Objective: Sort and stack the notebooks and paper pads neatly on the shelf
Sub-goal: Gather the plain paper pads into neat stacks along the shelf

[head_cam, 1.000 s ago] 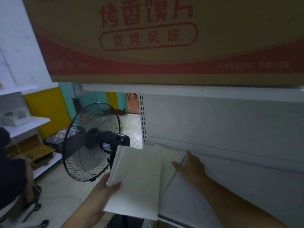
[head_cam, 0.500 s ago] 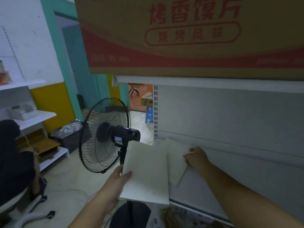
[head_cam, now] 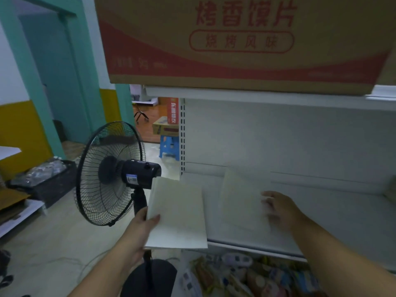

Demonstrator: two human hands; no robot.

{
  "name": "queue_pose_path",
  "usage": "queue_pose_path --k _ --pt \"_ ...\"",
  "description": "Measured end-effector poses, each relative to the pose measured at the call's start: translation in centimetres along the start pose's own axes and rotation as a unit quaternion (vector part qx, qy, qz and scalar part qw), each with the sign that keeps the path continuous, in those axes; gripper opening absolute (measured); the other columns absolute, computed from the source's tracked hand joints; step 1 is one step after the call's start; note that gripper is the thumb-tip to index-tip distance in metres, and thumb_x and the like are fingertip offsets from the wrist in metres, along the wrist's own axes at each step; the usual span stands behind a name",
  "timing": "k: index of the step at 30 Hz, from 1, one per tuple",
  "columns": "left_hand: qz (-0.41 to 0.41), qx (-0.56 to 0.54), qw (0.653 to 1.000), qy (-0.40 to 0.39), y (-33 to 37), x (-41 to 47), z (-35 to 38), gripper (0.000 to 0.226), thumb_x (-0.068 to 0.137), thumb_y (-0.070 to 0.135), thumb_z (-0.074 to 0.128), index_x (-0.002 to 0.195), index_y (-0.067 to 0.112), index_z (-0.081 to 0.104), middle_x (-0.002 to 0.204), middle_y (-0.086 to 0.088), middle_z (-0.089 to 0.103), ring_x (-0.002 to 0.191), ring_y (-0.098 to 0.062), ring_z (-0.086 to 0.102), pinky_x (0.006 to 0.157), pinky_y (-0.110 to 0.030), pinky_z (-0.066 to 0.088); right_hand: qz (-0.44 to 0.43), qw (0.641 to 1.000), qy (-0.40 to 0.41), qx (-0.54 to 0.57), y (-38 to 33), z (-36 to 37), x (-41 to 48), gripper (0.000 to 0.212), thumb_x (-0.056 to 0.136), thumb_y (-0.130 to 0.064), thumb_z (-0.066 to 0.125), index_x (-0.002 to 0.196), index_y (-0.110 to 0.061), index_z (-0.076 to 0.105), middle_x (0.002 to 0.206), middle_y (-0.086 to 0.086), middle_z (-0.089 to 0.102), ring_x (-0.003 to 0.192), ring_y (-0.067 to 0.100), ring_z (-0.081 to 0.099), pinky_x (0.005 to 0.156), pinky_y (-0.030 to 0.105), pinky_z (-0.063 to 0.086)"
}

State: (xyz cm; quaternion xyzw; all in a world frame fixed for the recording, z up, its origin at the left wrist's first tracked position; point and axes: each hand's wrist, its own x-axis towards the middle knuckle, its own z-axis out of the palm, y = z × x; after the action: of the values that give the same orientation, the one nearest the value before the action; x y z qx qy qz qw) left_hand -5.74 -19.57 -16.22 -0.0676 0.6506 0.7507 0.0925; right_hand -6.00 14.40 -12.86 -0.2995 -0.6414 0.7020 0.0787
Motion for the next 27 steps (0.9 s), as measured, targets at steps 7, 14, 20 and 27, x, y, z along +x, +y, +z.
queue_pose_path --k 7,14,20,27 --pt "-0.035 0.004 0.999 -0.041 -0.1 0.7 2.4 0.038 0.094 0.016 0.055 0.13 0.01 0.044 0.111 -0.015 0.062 0.093 -0.031 0.063 0.069 -0.037 0.053 0.016 0.996 -0.078 -0.045 0.2 0.8 -2.5 0.028 0.098 -0.005 0.04 0.091 -0.014 0.066 0.085 0.008 0.058 0.07 0.014 0.054 0.047 0.02 0.043" --pt "-0.105 -0.01 0.989 -0.1 -1.1 0.3 7.3 0.046 0.088 0.021 0.064 0.127 0.008 0.044 0.11 -0.018 0.064 0.093 -0.034 0.065 0.075 -0.041 0.056 -0.037 0.97 -0.05 -0.237 1.9 5.7 -5.1 0.026 0.095 -0.011 0.043 0.082 -0.015 0.065 0.073 0.01 0.065 0.053 0.018 0.056 0.045 0.016 0.042" --pt "-0.074 -0.022 0.989 -0.125 -1.0 -0.6 9.1 0.038 0.091 0.011 0.058 0.126 0.007 0.045 0.11 -0.018 0.064 0.089 -0.034 0.064 0.061 -0.035 0.055 -0.083 0.964 -0.034 -0.25 2.7 2.6 -5.7 0.025 0.088 -0.021 0.054 0.103 -0.007 0.068 0.105 0.011 0.07 0.092 0.027 0.067 0.079 0.031 0.052" --pt "0.002 -0.005 0.985 -0.174 0.0 -6.0 20.1 0.035 0.094 0.014 0.054 0.127 0.009 0.045 0.106 -0.008 0.065 0.091 -0.025 0.064 0.068 -0.034 0.051 -0.065 0.995 -0.059 -0.041 1.4 -8.5 -6.6 0.029 0.093 -0.004 0.052 0.121 -0.001 0.056 0.113 0.013 0.065 0.1 0.027 0.063 0.092 0.032 0.05"
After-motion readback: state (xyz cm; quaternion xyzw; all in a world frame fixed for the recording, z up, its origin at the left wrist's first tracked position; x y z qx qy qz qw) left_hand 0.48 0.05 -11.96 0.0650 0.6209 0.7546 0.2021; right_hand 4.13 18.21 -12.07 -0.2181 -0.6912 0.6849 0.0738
